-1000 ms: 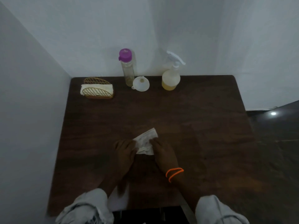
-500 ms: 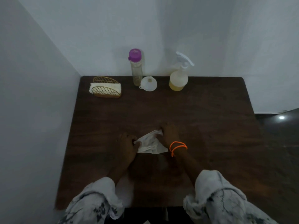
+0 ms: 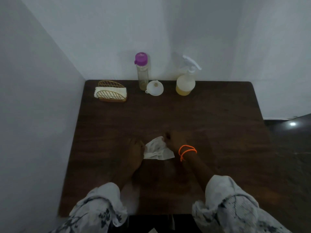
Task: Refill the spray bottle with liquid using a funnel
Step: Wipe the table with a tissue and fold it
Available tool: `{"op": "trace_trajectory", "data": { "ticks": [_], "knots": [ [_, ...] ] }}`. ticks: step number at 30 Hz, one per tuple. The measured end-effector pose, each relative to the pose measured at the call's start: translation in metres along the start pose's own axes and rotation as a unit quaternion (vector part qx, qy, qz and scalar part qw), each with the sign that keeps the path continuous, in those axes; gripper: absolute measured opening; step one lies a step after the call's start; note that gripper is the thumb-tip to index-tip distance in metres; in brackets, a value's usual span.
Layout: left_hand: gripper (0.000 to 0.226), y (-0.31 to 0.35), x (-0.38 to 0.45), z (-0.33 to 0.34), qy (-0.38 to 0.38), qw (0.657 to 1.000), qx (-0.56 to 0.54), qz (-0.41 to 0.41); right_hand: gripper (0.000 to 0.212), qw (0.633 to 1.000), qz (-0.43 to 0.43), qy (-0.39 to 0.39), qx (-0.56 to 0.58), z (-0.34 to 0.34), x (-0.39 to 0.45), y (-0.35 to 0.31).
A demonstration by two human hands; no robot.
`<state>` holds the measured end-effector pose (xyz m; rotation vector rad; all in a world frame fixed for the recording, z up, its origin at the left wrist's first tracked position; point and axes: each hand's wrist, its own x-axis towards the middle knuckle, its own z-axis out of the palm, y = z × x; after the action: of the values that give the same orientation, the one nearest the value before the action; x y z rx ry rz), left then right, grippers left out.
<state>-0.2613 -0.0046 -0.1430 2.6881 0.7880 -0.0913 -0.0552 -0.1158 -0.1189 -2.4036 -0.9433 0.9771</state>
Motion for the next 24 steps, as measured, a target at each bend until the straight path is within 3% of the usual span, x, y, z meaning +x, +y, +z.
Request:
{"op": "trace_trajectory", "data": {
  "ticks": [3, 6, 8, 11, 16, 20, 24],
  "knots": [
    [0.03, 0.001, 0.014, -0.005, 0.008, 0.988, -0.132, -0.076, 0.013, 0.993, -0.039, -0.016, 0.106, -0.016, 0.0, -0.002],
    [0.011, 0.008, 0.031, -0.032, 0.001, 0.967, -0.234, -0.102, 0.018, 0.987, -0.055, 0.013, 0.152, -0.035, 0.008, -0.003],
    [0.013, 0.012, 0.044, -0.055, 0.039, 0.954, -0.278, -0.104, 0.023, 0.978, -0.064, 0.033, 0.194, -0.049, 0.014, -0.005],
    [0.001, 0.017, 0.061, -0.094, 0.062, 0.949, -0.294, -0.091, 0.025, 0.969, -0.084, 0.065, 0.223, -0.074, 0.021, -0.013],
    [0.007, 0.014, 0.075, -0.128, 0.086, 0.949, -0.302, -0.036, 0.023, 0.958, -0.107, 0.099, 0.247, -0.097, 0.019, -0.024],
    [0.01, 0.007, 0.065, -0.105, 0.032, 0.964, -0.263, -0.007, 0.028, 0.975, -0.081, 0.068, 0.193, -0.084, 0.012, -0.008],
    [0.017, -0.004, 0.035, -0.055, -0.025, 0.972, -0.233, 0.014, 0.033, 0.985, -0.052, -0.014, 0.166, -0.061, -0.002, 0.019]
  ]
}}
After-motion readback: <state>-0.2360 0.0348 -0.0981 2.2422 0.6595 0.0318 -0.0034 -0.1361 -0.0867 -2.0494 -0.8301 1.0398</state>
